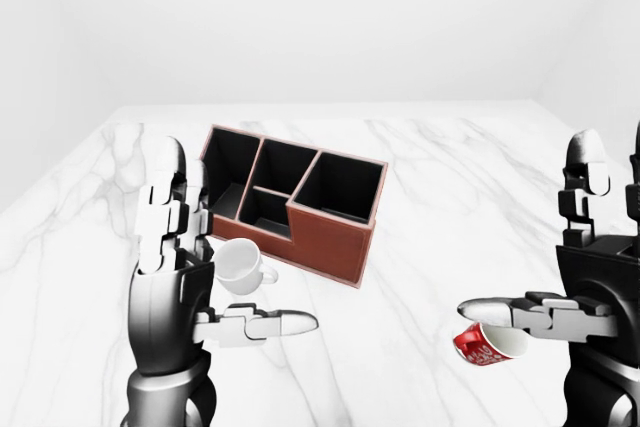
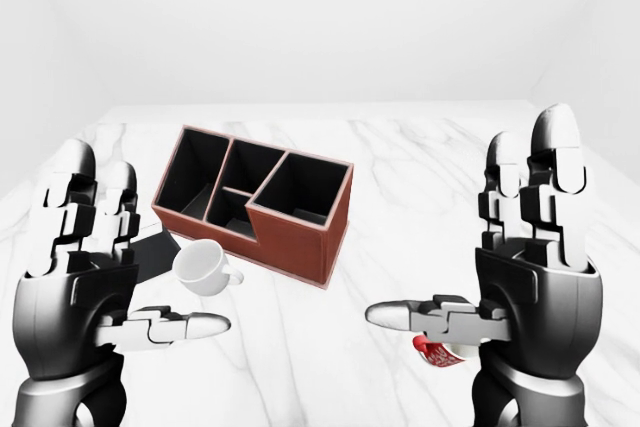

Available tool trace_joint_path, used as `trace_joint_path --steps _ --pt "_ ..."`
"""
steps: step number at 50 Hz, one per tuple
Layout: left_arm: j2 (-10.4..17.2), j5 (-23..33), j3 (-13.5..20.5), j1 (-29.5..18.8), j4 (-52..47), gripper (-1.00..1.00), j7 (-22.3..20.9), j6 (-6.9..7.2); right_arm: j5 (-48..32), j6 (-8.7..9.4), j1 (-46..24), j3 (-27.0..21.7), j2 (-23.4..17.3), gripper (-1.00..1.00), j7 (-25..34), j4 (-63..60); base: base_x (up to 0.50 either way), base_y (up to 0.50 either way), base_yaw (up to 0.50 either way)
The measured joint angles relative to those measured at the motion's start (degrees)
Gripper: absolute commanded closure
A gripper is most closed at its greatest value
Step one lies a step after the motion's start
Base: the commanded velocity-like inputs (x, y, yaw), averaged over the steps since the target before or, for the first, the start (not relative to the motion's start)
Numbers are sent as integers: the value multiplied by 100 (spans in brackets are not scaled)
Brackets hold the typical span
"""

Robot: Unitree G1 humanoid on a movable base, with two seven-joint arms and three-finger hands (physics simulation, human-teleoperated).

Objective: Pick up the red mug and place it to the right of the caddy.

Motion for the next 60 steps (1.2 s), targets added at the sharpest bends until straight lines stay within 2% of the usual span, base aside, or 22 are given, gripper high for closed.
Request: trace_joint_path --steps 6,13,23,28,31,35,43,48,50,57,60 --pt "-4 3 7 -8 13 -100 -2 0 -141 0 -77 -409 -168 -100 286 -199 0 0 0" --pt "-4 15 -18 -18 64 -100 10 0 13 0 -429 -1465 -820 -100 862 -201 0 0 0" --pt "-5 -4 21 -21 31 -100 -6 0 1374 0 -121 -3183 -2038 -100 1457 -201 0 0 0" --pt "-10 -18 47 -28 18 -100 -22 0 1596 0 144 -3856 -2211 -100 1960 -201 0 0 0" --pt "-15 -26 66 -38 32 -100 -31 0 1567 0 332 -4139 -2118 -100 2369 -201 0 0 0" --pt "-19 -19 62 -41 36 -100 -33 0 1233 0 527 -4401 -1670 -100 3034 -201 0 0 0" --pt "-18 -7 45 -37 63 -100 -26 0 657 0 660 -4940 -772 -100 3034 -201 0 0 0" --pt "-17 9 14 -38 85 -100 -12 0 378 -107 717 -5098 -399 -100 3034 -180 0 0 0" --pt "-15 12 3 -38 101 -100 -6 0 271 -192 745 -5131 -295 -100 3034 -123 0 0 0" --pt "-11 16 -13 -44 94 -100 9 0 -46 -818 863 -5140 34 -100 3034 245 0 0 0" --pt "-10 18 -17 -46 95 -100 15 0 -141 -1000 919 -5127 140 -100 3034 368 0 0 0"
